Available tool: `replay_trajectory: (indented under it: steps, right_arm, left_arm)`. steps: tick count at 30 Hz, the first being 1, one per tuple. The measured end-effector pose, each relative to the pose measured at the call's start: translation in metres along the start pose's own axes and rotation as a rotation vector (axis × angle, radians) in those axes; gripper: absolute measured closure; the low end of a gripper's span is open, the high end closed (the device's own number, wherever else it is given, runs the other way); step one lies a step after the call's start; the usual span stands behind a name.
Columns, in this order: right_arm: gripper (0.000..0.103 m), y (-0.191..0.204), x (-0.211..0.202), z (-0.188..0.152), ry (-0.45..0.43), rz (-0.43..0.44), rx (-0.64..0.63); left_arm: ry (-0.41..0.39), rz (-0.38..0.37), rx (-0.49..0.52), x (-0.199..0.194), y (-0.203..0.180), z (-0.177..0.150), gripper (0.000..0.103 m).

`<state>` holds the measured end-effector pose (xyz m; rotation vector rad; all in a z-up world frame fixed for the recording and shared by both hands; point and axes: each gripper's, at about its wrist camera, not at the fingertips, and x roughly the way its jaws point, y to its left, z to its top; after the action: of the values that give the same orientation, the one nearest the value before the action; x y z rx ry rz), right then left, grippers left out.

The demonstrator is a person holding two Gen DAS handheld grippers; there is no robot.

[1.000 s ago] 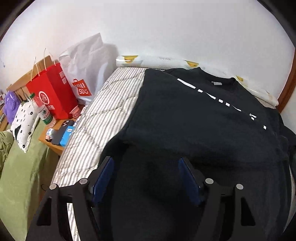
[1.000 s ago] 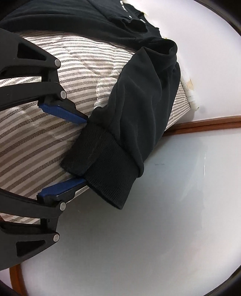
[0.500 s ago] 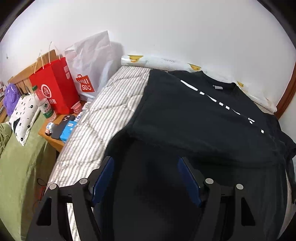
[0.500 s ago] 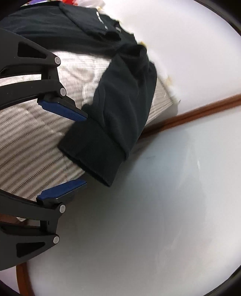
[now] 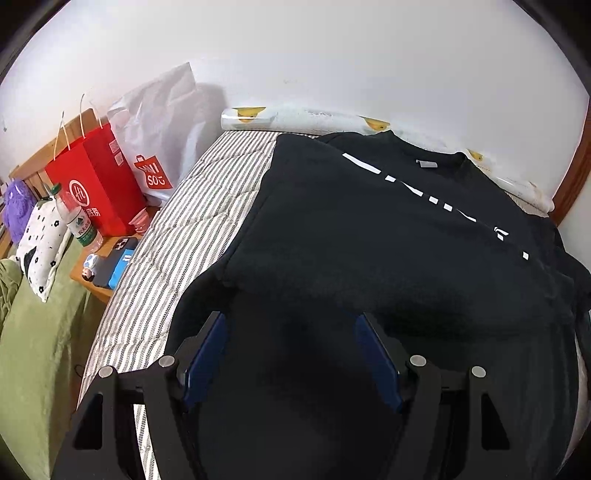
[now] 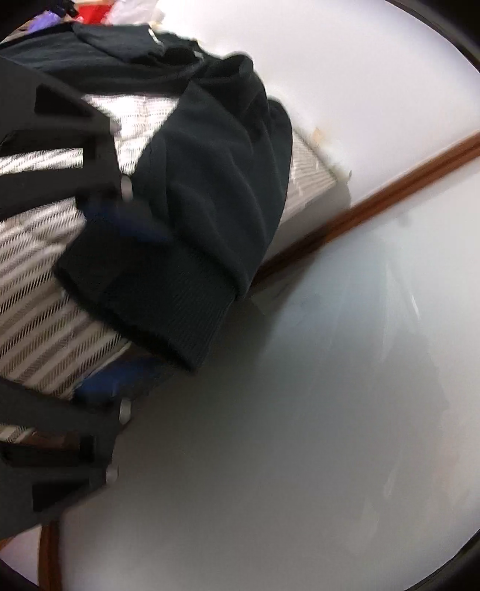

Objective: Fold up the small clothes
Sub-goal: 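Lift the held sleeve and carry it across the sweatshirt body, then lay the sleeve onto the body and open the right tool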

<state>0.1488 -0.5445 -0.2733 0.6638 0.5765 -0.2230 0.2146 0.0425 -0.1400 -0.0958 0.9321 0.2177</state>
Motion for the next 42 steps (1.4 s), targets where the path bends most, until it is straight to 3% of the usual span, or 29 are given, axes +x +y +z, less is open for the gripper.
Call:
replay_trajectory:
  steps: [1, 2, 3, 8, 15, 22, 25, 31, 37, 42]
  right_arm:
    - [0.072, 0.006, 0.000, 0.001, -0.009, -0.008, -0.015]
    - [0.095, 0.011, -0.004, 0.001, -0.031, -0.037, -0.042]
    - [0.098, 0.016, -0.006, 0.002, -0.046, -0.057, -0.073]
    - [0.098, 0.030, -0.042, 0.017, -0.126, -0.053, -0.094]
    - [0.098, 0.071, -0.157, 0.068, -0.362, -0.057, -0.175]
    - [0.098, 0.149, -0.234, 0.105, -0.497, 0.012, -0.315]
    - [0.098, 0.193, -0.247, 0.101, -0.492, 0.080, -0.376]
    - [0.098, 0.299, -0.246, 0.074, -0.394, 0.268, -0.447]
    - [0.098, 0.428, -0.204, 0.027, -0.235, 0.397, -0.518]
    - [0.098, 0.532, -0.160, -0.034, -0.109, 0.478, -0.598]
  left_arm:
    - [0.000, 0.000, 0.000, 0.000, 0.001, 0.000, 0.032]
    - [-0.001, -0.002, -0.002, 0.000, 0.002, 0.001, 0.032]
    - [-0.001, -0.006, -0.007, -0.001, 0.003, 0.001, 0.032]
    - [-0.017, -0.029, -0.023, -0.010, 0.017, 0.002, 0.032]
    - [-0.040, -0.081, -0.048, -0.023, 0.032, -0.001, 0.032]
    - [-0.048, -0.134, -0.077, -0.035, 0.038, -0.013, 0.032]
    - [-0.047, -0.143, -0.070, -0.039, 0.043, -0.013, 0.032]
    - [-0.066, -0.146, -0.070, -0.045, 0.065, -0.007, 0.032]
    - [-0.071, -0.147, -0.082, -0.039, 0.094, 0.000, 0.032]
    - [-0.074, -0.133, -0.098, -0.026, 0.119, 0.008, 0.032]
